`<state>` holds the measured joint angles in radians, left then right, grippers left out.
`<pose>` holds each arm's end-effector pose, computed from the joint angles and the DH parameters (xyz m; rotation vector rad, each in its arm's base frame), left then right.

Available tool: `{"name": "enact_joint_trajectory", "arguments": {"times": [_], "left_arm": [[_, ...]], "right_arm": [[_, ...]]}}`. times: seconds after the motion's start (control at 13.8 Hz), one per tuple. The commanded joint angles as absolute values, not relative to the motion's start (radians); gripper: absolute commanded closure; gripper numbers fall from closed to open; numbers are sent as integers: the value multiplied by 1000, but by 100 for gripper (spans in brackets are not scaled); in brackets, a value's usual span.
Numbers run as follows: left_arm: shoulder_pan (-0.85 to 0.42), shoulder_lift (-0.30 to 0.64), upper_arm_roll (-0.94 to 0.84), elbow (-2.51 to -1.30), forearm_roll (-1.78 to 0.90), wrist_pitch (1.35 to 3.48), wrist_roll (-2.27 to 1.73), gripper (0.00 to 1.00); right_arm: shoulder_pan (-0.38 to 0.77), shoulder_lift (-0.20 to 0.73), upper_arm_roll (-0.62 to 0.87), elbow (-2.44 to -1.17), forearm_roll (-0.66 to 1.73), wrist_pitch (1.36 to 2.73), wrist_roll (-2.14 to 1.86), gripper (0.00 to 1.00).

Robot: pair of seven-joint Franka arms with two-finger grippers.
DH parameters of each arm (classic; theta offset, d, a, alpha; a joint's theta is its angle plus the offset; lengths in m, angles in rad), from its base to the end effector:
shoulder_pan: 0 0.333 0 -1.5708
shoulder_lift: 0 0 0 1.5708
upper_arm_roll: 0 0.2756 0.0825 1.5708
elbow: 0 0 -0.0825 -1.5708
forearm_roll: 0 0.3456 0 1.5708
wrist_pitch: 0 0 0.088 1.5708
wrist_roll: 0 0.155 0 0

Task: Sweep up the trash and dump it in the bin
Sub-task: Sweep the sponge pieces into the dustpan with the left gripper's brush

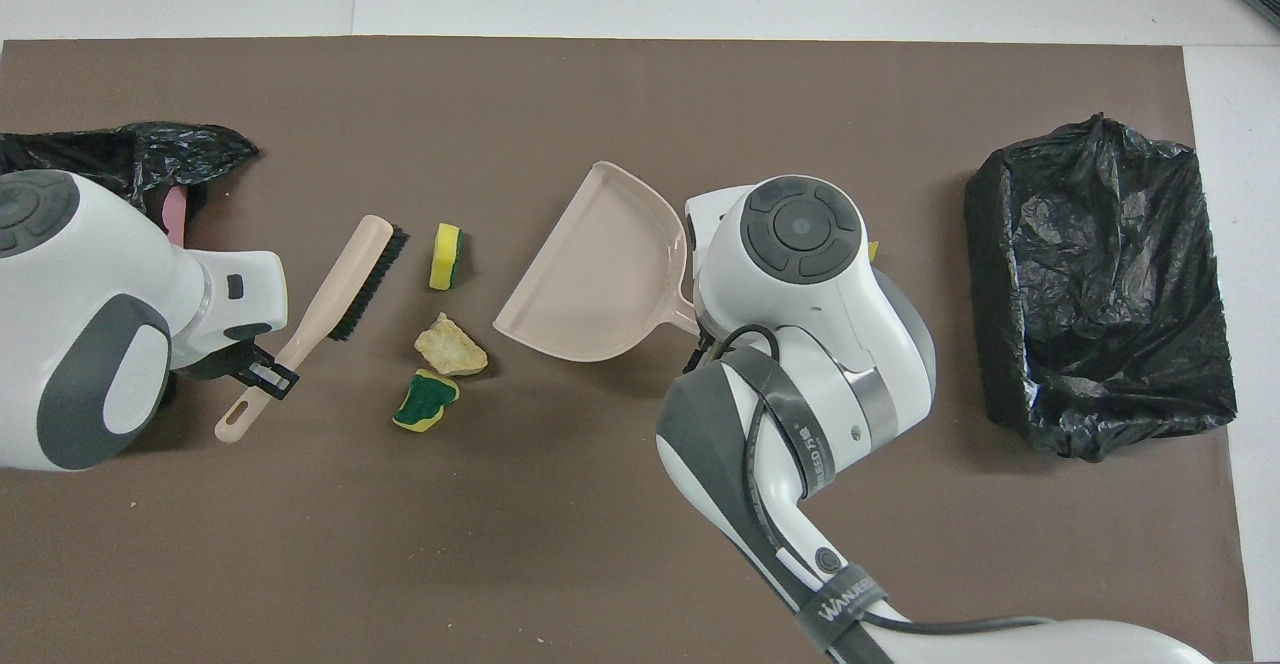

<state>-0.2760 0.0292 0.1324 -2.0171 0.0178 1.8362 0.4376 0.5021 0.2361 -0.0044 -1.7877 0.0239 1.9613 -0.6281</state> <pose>0.4846 -0.0679 0.3514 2.9805 -0.9013 -0.3291 0.4993 0.2744 0.3444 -2.6427 -1.6497 0.0951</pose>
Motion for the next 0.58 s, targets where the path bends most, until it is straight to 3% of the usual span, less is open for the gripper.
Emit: {"name": "enact_joint_trajectory", "arguments": {"times": [0.0, 0.22, 0.51], "left_arm": [[-236, 196, 132, -1840, 31, 1853, 515, 100], [-233, 339, 132, -1708, 40, 1882, 574, 100], [-255, 390, 132, -1738, 37, 1927, 574, 100]], "right_arm": [[489, 149, 5, -1952, -49, 2044, -841, 100], [489, 173, 6, -1962, -118, 2092, -907, 100], [534, 169, 6, -2003, -124, 2102, -894, 100]]}}
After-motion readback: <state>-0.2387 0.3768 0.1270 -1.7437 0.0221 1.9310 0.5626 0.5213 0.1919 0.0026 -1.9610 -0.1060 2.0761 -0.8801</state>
